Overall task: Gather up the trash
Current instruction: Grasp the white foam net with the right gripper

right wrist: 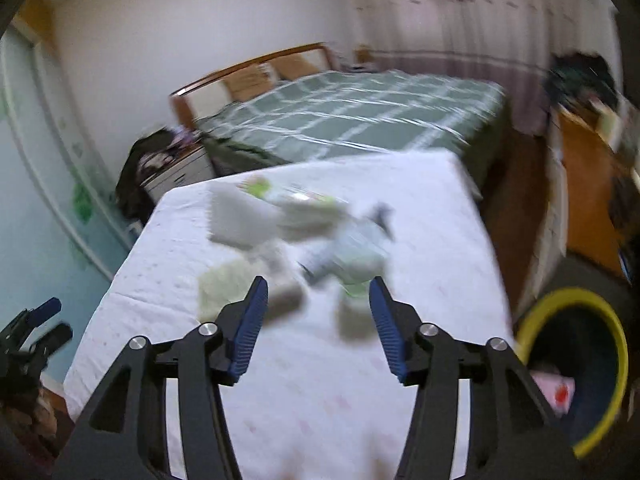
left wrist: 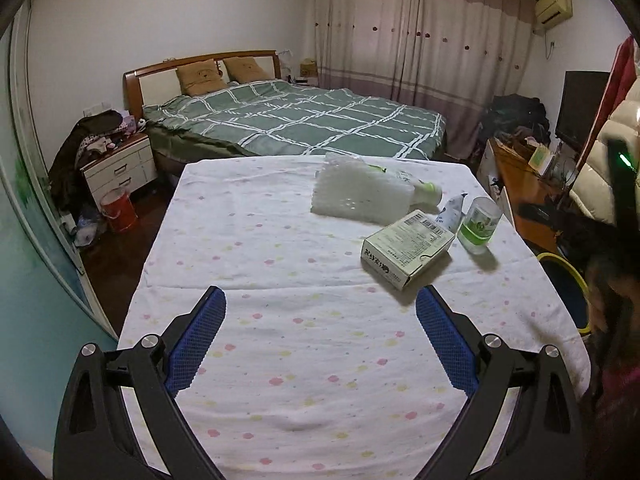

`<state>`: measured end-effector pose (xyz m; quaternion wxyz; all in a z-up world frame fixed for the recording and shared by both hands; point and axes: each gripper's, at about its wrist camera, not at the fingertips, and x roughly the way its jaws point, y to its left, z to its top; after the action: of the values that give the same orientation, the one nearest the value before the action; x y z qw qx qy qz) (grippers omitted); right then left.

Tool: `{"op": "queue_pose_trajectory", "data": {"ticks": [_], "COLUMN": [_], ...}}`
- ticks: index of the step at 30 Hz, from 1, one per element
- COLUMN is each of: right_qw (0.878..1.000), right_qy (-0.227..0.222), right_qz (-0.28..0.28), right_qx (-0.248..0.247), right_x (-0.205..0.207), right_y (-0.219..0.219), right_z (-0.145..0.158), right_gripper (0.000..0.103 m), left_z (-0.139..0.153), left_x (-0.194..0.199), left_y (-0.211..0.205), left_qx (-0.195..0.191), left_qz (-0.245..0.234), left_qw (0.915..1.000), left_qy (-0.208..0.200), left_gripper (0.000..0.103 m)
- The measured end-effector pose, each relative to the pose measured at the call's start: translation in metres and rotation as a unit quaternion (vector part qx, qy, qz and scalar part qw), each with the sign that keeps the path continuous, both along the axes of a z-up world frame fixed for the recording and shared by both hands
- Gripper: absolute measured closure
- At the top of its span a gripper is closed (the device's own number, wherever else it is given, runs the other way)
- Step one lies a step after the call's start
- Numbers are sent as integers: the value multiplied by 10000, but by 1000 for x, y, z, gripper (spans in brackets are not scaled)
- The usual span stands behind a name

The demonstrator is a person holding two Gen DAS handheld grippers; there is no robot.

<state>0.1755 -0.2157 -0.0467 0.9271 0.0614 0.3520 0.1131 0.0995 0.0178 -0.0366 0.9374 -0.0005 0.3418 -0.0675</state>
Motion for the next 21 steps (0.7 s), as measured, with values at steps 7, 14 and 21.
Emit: {"op": "queue_pose_trajectory", "data": {"ticks": [7, 14, 21], "right_qw": [9981, 9951, 9943], "right_qy": [114, 380, 571], "right_qz": [388, 446, 540], "right_qx": [-466, -798, -715], "right_x": [88, 134, 145], "right_y": [57, 81, 84], "right_z": [-25, -53, -69], "right_gripper": [50, 47, 50], "left_z": [-2, -7, -14], "left_x": [4, 14, 18], "left_y": [1, 3, 2], "left_qx": [37, 3, -48], "left_qz": [-86, -99, -130], "left_qw": [9999, 9999, 9997], "left_qy": [61, 140, 210], "left_gripper": [8, 8, 8]}}
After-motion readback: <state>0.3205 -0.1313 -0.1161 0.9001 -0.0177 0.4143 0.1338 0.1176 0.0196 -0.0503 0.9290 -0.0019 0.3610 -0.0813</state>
